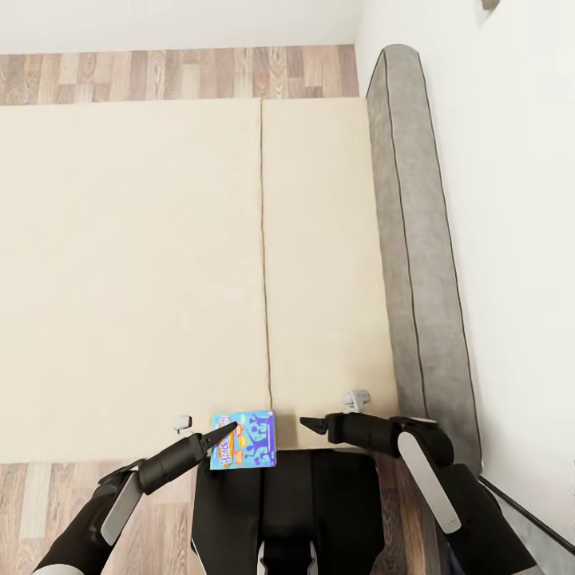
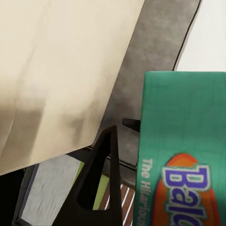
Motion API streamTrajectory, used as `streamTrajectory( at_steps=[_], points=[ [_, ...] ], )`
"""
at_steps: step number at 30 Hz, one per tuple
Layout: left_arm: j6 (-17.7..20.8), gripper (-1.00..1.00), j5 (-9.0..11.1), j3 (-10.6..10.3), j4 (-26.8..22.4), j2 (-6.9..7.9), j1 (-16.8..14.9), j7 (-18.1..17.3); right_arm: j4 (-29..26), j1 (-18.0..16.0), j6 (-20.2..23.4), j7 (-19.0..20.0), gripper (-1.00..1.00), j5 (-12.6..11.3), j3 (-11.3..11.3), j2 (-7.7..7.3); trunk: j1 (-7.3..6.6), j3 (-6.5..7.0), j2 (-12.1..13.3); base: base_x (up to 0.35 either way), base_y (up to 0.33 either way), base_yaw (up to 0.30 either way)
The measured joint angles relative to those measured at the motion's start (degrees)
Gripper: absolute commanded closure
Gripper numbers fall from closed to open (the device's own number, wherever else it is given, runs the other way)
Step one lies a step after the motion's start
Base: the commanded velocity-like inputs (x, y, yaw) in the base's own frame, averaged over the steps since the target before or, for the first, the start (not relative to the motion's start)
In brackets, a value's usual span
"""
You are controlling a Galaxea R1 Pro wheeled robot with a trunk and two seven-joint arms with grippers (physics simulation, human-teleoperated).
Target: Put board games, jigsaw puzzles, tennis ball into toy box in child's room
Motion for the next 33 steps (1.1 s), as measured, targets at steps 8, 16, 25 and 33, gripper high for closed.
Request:
streamTrajectory(
  at_steps=[8, 16, 25, 33],
  points=[
    [-0.06, 1.00, -0.07, -0.03, 0.00, -0.01, 0.00, 0.03, -0.04, -0.03, 0.05, -0.69, -1.00, -0.03, 0.16, -0.16, 0.00, 0.73, 0.00, 0.000, 0.000, -0.070],
    [-0.04, 1.00, -0.09, -0.04, 0.00, 0.02, 0.00, 0.02, -0.13, 0.00, 0.01, -0.90, -1.00, -0.03, 0.29, -0.15, 0.00, 1.47, 0.00, 0.000, 0.000, -0.068],
    [-0.06, 1.00, -0.12, -0.04, 0.00, 0.04, 0.00, 0.02, -0.16, 0.01, -0.01, -0.96, -1.00, -0.04, 0.38, -0.06, 0.00, 2.31, 0.00, 0.000, 0.000, -0.041],
    [-0.07, 1.00, -0.16, -0.04, 0.00, 0.05, 0.00, 0.02, -0.16, -0.03, -0.01, -0.98, -1.00, -0.07, 0.41, 0.05, 0.00, 3.07, 0.00, 0.000, 0.000, -0.010]
  ],
)
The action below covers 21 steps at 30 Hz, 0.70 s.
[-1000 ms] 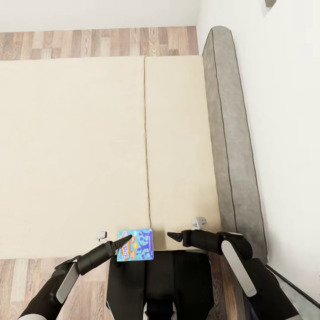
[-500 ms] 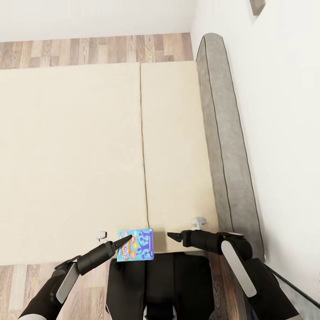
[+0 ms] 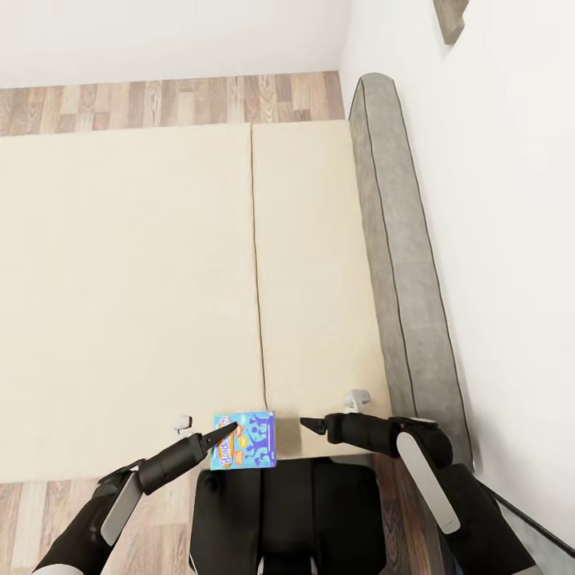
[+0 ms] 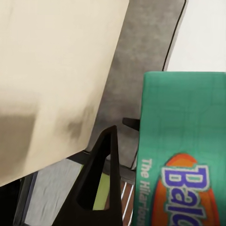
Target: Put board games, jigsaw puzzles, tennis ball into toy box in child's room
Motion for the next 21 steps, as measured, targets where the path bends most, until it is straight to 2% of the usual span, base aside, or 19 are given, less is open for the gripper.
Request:
streamTrajectory(
  at_steps=[16, 21],
  points=[
    [-0.01, 1.00, -0.01, 0.00, 0.00, -0.01, 0.00, 0.00, 0.02, 0.04, 0.00, 0.07, -1.00, 0.04, 0.29, 0.08, 0.00, 0.85, 0.00, 0.000, 0.000, 0.052],
    [-0.01, 1.00, 0.00, 0.00, 0.00, 0.00, 0.01, 0.00, 0.01, 0.01, 0.00, 0.08, -1.00, 0.05, 0.40, 0.09, 0.00, 0.92, 0.00, 0.000, 0.000, 0.141]
  ],
)
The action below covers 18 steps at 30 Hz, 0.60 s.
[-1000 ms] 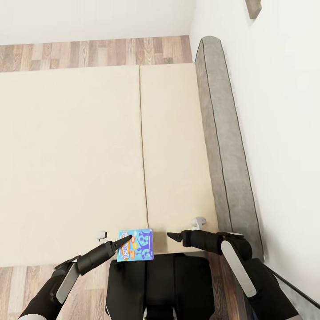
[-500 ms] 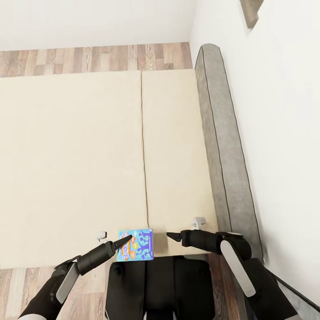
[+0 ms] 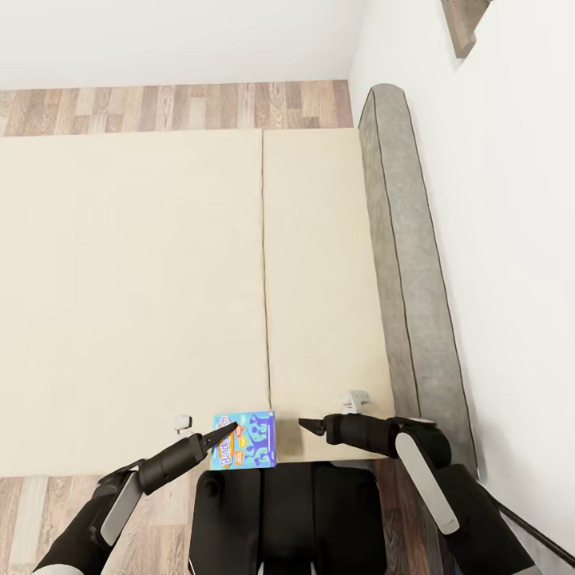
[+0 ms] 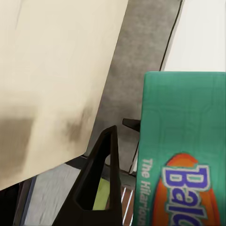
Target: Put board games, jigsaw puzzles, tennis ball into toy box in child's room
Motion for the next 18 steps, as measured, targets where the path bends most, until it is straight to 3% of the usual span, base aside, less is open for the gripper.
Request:
streamTrajectory(
  at_steps=[18],
  points=[
    [0.00, 1.00, 0.01, -0.07, 0.00, -0.08, 0.00, 0.00, -0.01, -0.03, 0.00, -0.15, -1.00, 0.02, 0.08, -0.13, 0.00, 1.11, 0.00, 0.000, 0.000, 0.181]
  ],
)
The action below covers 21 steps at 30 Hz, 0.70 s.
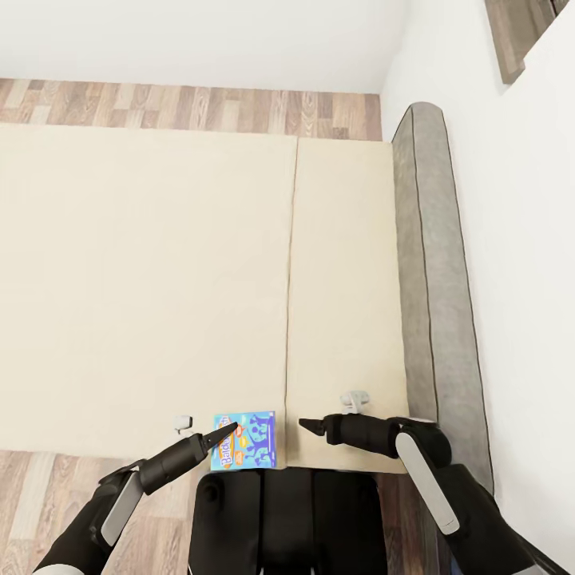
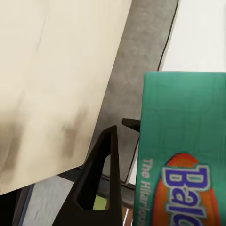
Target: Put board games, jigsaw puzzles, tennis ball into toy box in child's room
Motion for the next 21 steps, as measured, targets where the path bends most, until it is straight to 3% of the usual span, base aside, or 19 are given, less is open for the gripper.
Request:
streamTrajectory(
  at_steps=[21],
  points=[
    [-0.18, 1.00, 0.07, -0.24, 0.00, -0.13, -0.01, -0.13, -0.19, 0.11, 0.06, 0.03, -1.00, 0.14, -0.29, -0.19, 0.00, 1.55, 0.00, 0.000, 0.000, 0.111]
  ],
)
